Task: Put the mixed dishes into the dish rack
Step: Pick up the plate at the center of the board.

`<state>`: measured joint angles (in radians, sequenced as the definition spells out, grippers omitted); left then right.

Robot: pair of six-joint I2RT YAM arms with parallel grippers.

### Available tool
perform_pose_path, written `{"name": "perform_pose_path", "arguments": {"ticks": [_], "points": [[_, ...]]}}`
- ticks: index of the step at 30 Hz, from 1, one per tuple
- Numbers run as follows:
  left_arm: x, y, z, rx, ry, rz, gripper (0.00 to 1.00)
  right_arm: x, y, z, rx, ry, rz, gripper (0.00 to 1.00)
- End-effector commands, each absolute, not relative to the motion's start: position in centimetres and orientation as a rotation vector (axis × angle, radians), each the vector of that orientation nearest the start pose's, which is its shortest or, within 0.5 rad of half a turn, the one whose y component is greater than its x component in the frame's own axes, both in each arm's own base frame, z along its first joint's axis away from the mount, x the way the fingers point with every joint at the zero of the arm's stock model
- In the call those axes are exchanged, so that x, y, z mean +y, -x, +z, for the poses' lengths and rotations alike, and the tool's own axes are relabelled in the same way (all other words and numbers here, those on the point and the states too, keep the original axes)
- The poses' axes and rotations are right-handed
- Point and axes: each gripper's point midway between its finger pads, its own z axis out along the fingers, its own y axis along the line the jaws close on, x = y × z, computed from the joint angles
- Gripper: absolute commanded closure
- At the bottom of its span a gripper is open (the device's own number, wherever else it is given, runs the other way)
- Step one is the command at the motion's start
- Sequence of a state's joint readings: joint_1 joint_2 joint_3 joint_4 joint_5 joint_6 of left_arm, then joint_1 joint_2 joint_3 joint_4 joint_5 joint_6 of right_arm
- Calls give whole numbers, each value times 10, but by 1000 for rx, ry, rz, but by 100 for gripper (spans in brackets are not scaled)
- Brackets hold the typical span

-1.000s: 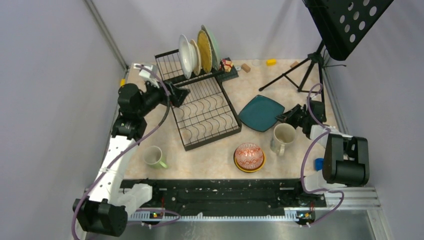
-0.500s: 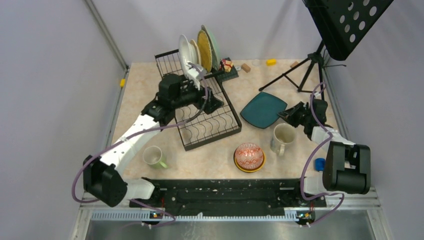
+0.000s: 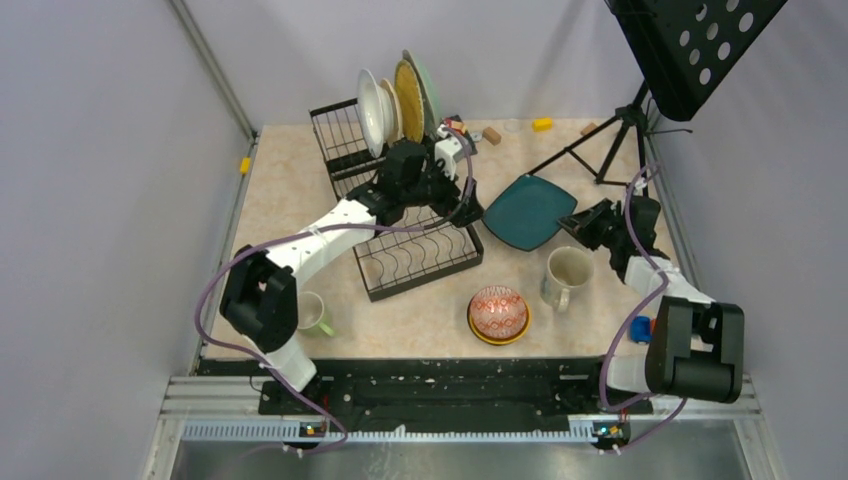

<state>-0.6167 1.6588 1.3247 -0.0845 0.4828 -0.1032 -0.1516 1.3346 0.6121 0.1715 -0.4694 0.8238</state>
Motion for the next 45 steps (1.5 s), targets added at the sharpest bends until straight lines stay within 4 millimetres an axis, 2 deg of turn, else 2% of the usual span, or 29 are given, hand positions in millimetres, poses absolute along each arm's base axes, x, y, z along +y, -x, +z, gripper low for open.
{"name": "perform_pose_path", "arguments": {"ticks": [1,7,19,25,34,38,42,45], "points": [[-358,-366,253,1800,-819,-884,4,55,-387,219,1775,-527,961,100],[-358,-376,254,1811,-798,-847,4,59,-379,232,1727,-462,964,100],[-363,-388,252,1827,-768,-848,3,79,-355,263,1631,-287,1060,100],[-372,-394,251,1838,-753,-942,3,89,-344,275,1602,-221,1125,100],[-370,-405,255,1839,-731,-1018,3,99,-327,285,1554,-144,1185,100],[-369,-403,255,1836,-743,-1037,5,104,-318,291,1505,-105,1236,100],[-372,-395,260,1806,-782,-1082,12,109,-313,292,1486,-84,1286,100],[-375,-387,265,1785,-813,-1130,21,113,-310,295,1471,-49,1331,100]]}}
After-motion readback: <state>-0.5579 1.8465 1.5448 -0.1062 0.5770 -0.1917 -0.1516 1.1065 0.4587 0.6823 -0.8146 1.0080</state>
